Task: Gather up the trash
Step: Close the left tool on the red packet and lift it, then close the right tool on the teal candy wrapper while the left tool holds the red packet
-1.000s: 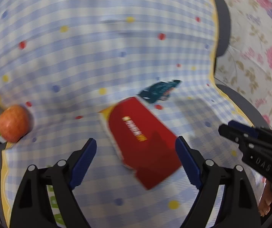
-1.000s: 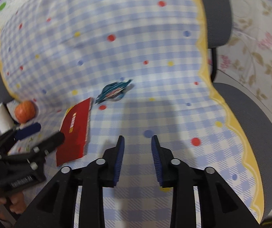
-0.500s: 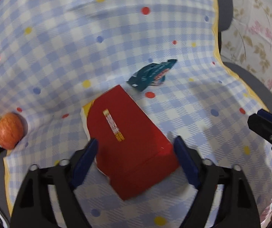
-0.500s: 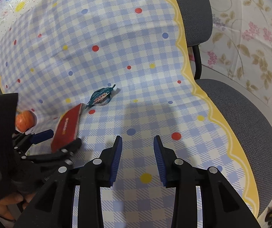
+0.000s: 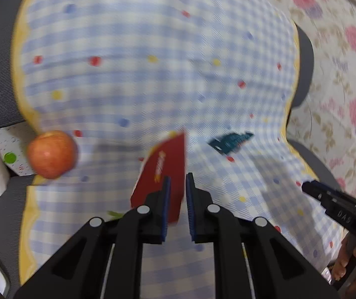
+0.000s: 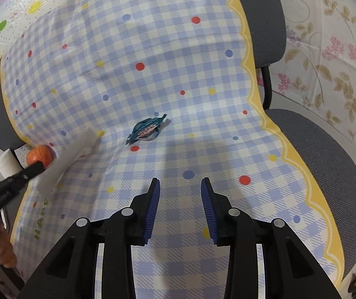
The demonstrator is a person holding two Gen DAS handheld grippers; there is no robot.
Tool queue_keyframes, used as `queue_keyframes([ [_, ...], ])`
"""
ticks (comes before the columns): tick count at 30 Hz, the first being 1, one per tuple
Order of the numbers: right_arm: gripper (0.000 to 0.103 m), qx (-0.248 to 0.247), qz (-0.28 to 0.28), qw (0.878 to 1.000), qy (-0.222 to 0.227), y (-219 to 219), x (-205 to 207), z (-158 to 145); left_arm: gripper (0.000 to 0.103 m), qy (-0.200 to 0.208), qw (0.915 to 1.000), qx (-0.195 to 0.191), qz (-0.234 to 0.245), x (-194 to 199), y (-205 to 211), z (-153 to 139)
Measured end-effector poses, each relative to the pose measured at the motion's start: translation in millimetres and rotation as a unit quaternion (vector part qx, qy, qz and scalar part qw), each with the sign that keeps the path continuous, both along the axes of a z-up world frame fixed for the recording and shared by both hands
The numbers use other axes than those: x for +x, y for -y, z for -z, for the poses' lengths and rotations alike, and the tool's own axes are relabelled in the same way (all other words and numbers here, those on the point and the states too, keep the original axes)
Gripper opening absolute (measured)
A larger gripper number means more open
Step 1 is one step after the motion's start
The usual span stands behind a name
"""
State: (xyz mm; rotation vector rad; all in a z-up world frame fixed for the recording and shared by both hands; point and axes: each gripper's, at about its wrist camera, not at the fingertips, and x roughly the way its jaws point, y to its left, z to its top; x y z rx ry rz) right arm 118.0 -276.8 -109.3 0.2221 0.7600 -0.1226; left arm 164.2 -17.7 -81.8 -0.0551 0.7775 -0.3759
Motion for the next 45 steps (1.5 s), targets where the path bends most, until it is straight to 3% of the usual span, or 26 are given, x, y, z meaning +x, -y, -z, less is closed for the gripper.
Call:
queue_keyframes([
  [4, 0.036, -0.002, -0.009, 1.0, -0.004, -10.3, 4.9, 0.2, 0.011, -0.002, 0.9997, -0.004, -0.024, 4.2, -22.3, 0.0],
  [6, 0.037, -0.004, -0.013, 1.0, -0.005, -14.5, 7.1, -0.5, 0.015, -0.015, 0.9998, -0.006, -0.014, 7.9, -25.2, 5.5],
  [8, 0.038, -0.006, -0.017, 1.0, -0.006, -18.3, 8.4, -1.3, 0.064, -0.023, 0.9996, 0.008, -0.011, 9.1, -23.3, 11.4],
  [17, 0.042, -0.009, -0.023, 1.0, -0.016, -22.9, 12.5, 3.5, 0.094, -0.046, 0.9963, 0.072, 0.002, 24.1, -17.5, 45.0],
  [21, 0.042, -0.007, -0.019, 1.0, -0.019, -20.4, 14.7, 5.4, 0.096, -0.092, 0.9936, 0.064, 0.014, 38.1, -18.2, 61.6],
  [27, 0.042, 0.003, -0.02, 1.0, -0.021, -20.7, 17.8, 8.7, 0.096, -0.092, 0.9934, 0.06, 0.033, 41.9, -12.5, 63.8],
  [30, 0.042, 0.002, -0.024, 0.999, -0.022, -24.7, 16.2, 9.0, 0.09, -0.08, 0.9925, 0.068, 0.062, 34.2, -2.5, 60.8],
  [31, 0.042, 0.0, -0.026, 0.999, -0.021, -25.6, 15.0, 8.6, 0.078, -0.075, 0.9923, 0.069, 0.07, 31.5, 0.8, 58.8],
  [32, 0.042, -0.001, -0.026, 0.999, -0.021, -25.8, 14.2, 8.2, 0.075, -0.069, 0.9922, 0.07, 0.077, 27.4, 4.0, 57.1],
  [37, 0.042, -0.001, -0.021, 1.0, -0.017, -23.0, 10.1, 4.5, 0.073, -0.046, 0.9942, 0.078, 0.057, 17.7, 4.0, 49.8],
  [45, 0.044, -0.011, -0.031, 0.999, 0.0, -22.1, 33.9, -1.3, 0.067, 0.016, 0.999, 0.02, 0.036, 2.9, 0.6, 16.4],
])
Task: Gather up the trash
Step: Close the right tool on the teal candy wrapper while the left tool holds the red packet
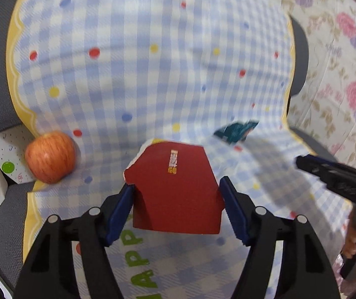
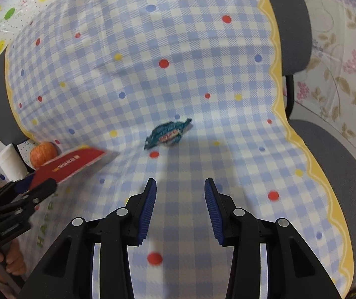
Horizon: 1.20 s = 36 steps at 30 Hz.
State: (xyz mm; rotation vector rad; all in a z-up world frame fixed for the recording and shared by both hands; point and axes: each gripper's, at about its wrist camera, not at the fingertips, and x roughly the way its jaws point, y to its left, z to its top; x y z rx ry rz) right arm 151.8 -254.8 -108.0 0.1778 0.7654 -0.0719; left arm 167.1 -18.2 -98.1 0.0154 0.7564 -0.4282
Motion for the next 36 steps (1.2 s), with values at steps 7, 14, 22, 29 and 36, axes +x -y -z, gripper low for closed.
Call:
queue_keyframes([
  [7, 0.05, 0.017, -0.001, 1.0, -0.007, 5.8, 45.6, 6.4, 0.067, 0.018, 0.9998, -0.008, 0.005, 6.0, 12.7, -6.9],
  [14, 0.047, 0.051, 0.007, 0.999, -0.016, 13.4, 92.3, 17.4, 0.067, 0.023, 0.9997, -0.001, 0.001, 14.6, 19.3, -2.3],
  [22, 0.048, 0.061, 0.021, 0.997, -0.035, 18.9, 123.0, 32.2, 0.067, 0.021, 0.9998, 0.001, 0.004, 23.6, 22.1, 0.7],
  [29, 0.006, 0.098, 0.017, 0.994, -0.036, 23.3, 124.4, 35.0, 0.067, 0.021, 0.9997, 0.013, 0.009, 19.7, 26.5, 1.0],
  [36, 0.002, 0.08, 0.001, 0.997, 0.015, 18.2, 69.0, -0.7, 0.067, 0.038, 0.9991, 0.013, 0.014, 1.3, 27.3, -14.6],
])
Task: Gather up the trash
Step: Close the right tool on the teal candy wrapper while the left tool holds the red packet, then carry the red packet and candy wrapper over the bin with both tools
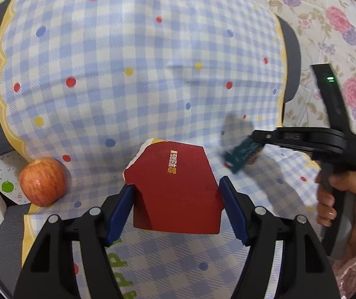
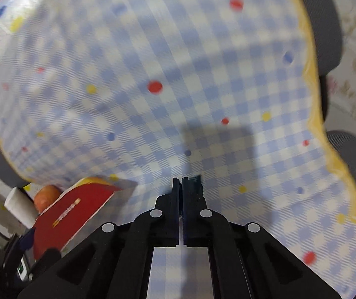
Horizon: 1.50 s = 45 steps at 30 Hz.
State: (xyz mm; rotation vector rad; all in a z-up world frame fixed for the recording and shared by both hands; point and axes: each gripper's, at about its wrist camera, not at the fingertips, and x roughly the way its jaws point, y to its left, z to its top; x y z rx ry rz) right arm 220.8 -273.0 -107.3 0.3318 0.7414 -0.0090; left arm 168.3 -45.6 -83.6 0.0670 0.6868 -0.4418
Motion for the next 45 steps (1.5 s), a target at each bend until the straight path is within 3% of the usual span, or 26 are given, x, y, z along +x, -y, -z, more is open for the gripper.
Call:
queue_keyframes([
  [9, 0.002, -0.059, 0.029, 0.996, 0.061, 13.3, -102.7, -52.7, 0.067, 0.034, 0.9983, -0.024, 0.041, -44.5, 21.9, -33.7],
  [19, 0.002, -0.091, 0.098, 0.989, 0.07, 47.6, -202.8, -58.4, 0.067, 0.044, 0.9892, -0.038, 0.134, -109.5, 86.4, -37.7],
  [25, 0.002, -0.102, 0.152, 0.981, 0.068, 76.2, -257.0, -56.7, 0.067, 0.041, 0.9787, -0.041, 0.197, -148.5, 133.2, -29.4],
  [34, 0.002, -0.119, 0.251, 0.96, 0.039, 111.2, -359.3, -37.2, 0.067, 0.04, 0.9508, -0.042, 0.304, -218.3, 186.8, -24.3],
  [45, 0.002, -0.115, 0.333, 0.935, -0.022, 121.3, -465.0, 1.4, 0.067, -0.001, 0.9013, -0.04, 0.431, -304.3, 236.6, -3.5],
])
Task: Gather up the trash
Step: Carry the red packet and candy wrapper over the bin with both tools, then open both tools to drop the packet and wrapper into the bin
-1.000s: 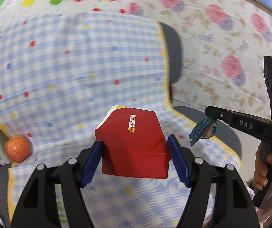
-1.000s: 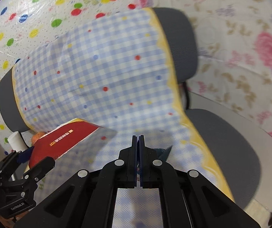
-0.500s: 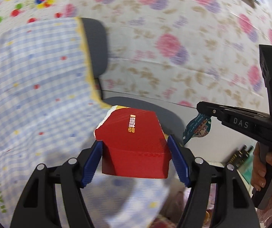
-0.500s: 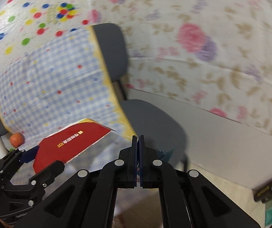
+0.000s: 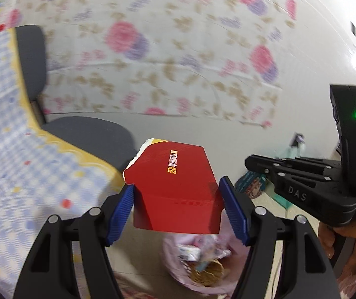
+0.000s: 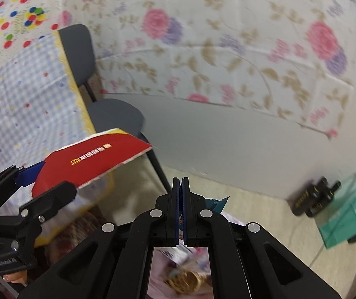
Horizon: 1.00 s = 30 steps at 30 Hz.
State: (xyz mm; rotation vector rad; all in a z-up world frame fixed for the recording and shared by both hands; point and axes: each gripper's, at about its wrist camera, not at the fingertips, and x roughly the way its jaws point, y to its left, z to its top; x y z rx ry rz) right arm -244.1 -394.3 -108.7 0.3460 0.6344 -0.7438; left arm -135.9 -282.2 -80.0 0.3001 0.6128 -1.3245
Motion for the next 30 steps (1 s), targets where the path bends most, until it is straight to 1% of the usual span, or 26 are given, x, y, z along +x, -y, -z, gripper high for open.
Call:
queue_keyframes([
  [3, 0.002, 0.007, 0.016, 1.0, -0.003, 1.5, -19.8, 6.1, 0.067, 0.0, 0.9993, 0.017, 0.034, -20.5, 10.6, 8.7],
  [5, 0.003, 0.01, 0.025, 1.0, -0.005, 2.1, -30.1, 10.2, 0.067, -0.007, 0.9982, 0.03, 0.052, -30.6, 16.2, 15.9],
  [10, 0.003, 0.027, 0.041, 0.999, -0.004, 8.0, -47.5, 23.4, 0.068, -0.021, 0.9952, 0.054, 0.079, -44.5, 24.9, 29.3],
  [13, 0.007, 0.04, 0.047, 0.998, -0.004, 14.7, -52.9, 33.6, 0.07, -0.02, 0.9942, 0.062, 0.086, -50.1, 27.3, 33.3],
  [14, 0.007, 0.047, 0.047, 0.998, -0.004, 17.1, -54.0, 37.9, 0.073, -0.021, 0.9937, 0.066, 0.089, -51.6, 29.2, 34.8],
  [15, 0.008, 0.054, 0.046, 0.997, -0.004, 19.2, -54.7, 41.7, 0.074, -0.02, 0.9937, 0.067, 0.088, -52.3, 30.1, 35.1],
  [16, 0.01, 0.06, 0.046, 0.997, -0.004, 21.8, -54.9, 44.9, 0.077, -0.02, 0.9937, 0.066, 0.088, -52.5, 30.9, 35.2],
  [17, 0.016, 0.062, 0.047, 0.997, -0.004, 22.6, -55.7, 47.1, 0.079, -0.024, 0.9937, 0.065, 0.089, -52.0, 31.1, 35.0],
  [19, 0.023, 0.068, 0.047, 0.997, -0.004, 23.8, -56.9, 50.7, 0.079, -0.027, 0.9939, 0.063, 0.087, -50.4, 31.3, 34.9],
  [24, 0.025, 0.061, 0.05, 0.997, -0.001, 24.0, -57.4, 44.7, 0.079, -0.024, 0.9962, 0.056, 0.061, -40.2, 26.0, 31.2],
  [30, 0.036, 0.056, 0.048, 0.997, 0.008, 20.4, -50.8, 29.2, 0.08, -0.021, 0.9988, 0.042, 0.011, -16.2, 11.6, 19.9],
])
